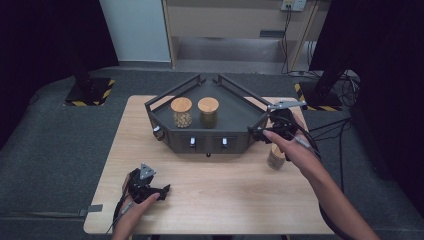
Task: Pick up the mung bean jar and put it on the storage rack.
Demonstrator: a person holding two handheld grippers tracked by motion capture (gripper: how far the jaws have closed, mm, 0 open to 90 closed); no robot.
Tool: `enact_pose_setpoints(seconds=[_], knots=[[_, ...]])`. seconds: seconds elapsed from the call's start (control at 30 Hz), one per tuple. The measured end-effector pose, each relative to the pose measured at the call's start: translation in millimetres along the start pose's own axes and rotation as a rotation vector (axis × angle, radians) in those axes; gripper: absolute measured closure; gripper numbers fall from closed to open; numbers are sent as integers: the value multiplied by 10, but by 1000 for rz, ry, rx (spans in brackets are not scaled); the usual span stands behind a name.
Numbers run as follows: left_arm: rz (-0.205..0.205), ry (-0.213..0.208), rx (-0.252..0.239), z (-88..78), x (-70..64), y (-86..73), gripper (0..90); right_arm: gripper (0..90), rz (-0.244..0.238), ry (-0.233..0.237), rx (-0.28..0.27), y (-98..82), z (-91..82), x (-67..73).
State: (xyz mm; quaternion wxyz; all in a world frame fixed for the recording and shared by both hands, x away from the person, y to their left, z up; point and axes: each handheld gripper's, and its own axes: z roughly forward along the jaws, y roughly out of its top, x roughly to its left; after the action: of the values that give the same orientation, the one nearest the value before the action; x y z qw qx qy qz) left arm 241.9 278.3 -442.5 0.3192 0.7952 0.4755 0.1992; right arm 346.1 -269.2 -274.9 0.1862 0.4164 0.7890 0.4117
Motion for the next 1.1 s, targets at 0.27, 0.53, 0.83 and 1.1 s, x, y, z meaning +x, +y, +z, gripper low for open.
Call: enact_pose_setpoints(seconds=[0.27, 0.53, 0.83, 1.1], knots=[[-1, 1, 0, 0, -2, 0, 0, 49, 31, -14, 2, -185, -134, -129], [-1, 2, 0, 1, -4, 0, 0, 49, 61, -24, -2, -316, -235, -262], [-1, 2, 0, 0, -4, 1, 0, 49, 76, -25, -8, -431, -301, -307], [-1, 2, 0, 1, -4, 0, 0, 50, 72, -33, 3, -500, -289, -314]])
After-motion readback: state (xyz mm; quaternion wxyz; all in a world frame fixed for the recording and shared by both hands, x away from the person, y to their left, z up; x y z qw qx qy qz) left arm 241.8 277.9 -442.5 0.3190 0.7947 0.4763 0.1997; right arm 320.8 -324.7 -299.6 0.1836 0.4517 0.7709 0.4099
